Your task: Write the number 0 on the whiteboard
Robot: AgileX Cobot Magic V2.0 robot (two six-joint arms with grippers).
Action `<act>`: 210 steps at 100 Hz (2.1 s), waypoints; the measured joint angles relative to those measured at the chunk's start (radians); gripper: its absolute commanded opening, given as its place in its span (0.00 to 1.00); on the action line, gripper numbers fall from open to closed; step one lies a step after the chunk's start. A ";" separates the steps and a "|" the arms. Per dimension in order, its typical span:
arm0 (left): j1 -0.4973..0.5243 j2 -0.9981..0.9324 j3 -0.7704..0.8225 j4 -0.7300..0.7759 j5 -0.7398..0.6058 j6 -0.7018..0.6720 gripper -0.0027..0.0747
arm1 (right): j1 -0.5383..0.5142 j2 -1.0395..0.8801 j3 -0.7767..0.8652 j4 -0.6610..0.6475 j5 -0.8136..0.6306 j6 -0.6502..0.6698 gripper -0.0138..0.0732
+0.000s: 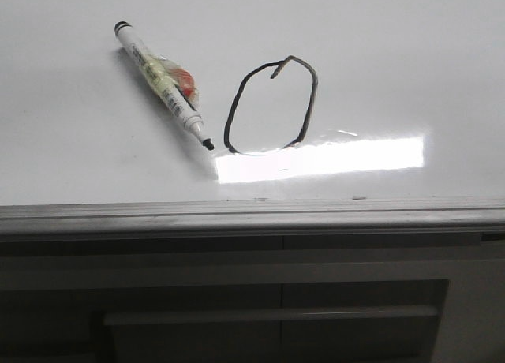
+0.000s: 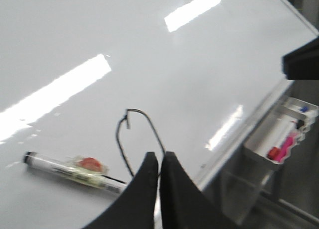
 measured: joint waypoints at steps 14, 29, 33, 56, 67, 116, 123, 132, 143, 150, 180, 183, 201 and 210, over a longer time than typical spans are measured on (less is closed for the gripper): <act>0.128 -0.029 0.064 0.036 -0.023 -0.006 0.01 | 0.000 0.000 0.000 0.000 0.000 0.000 0.08; 0.270 -0.100 0.151 0.105 -0.143 -0.065 0.01 | 0.000 0.000 0.000 0.000 0.000 0.000 0.08; 0.306 -0.126 0.177 0.123 -0.187 -0.089 0.01 | 0.000 0.000 0.000 0.000 0.000 0.000 0.08; 0.608 -0.307 0.287 0.171 -0.446 -0.137 0.01 | 0.000 0.000 0.000 0.000 0.000 0.000 0.08; 0.775 -0.416 0.333 0.180 -0.547 -0.138 0.01 | 0.000 0.000 0.000 0.000 0.000 0.000 0.08; 1.236 -0.797 0.506 0.202 -0.756 -0.152 0.01 | 0.000 0.000 0.000 0.000 0.000 0.000 0.08; 1.257 -0.797 0.519 0.241 -0.796 -0.210 0.01 | 0.000 0.000 0.000 0.000 0.000 0.000 0.08; 1.281 -0.797 0.547 0.355 -0.851 -0.361 0.01 | 0.000 0.000 0.000 0.000 0.000 0.000 0.08; 1.297 -0.797 0.586 0.406 -0.905 -0.483 0.01 | 0.000 0.000 0.000 0.000 0.000 0.000 0.08; 1.309 -0.797 0.603 0.418 -0.936 -0.507 0.01 | 0.000 0.000 0.000 0.000 0.000 0.000 0.08; 1.401 -0.805 0.612 0.018 -0.964 -0.068 0.01 | 0.000 0.000 0.000 0.000 0.000 0.000 0.08; 1.403 -0.808 0.612 -0.113 -0.954 0.070 0.01 | 0.000 0.000 0.000 0.000 0.000 0.000 0.08; 1.415 -0.808 0.615 -0.670 -0.853 0.632 0.01 | 0.000 0.000 0.000 0.000 0.000 0.000 0.08; 1.415 -0.808 0.621 -0.723 -0.838 0.684 0.01 | 0.000 0.000 0.000 0.000 0.000 0.000 0.08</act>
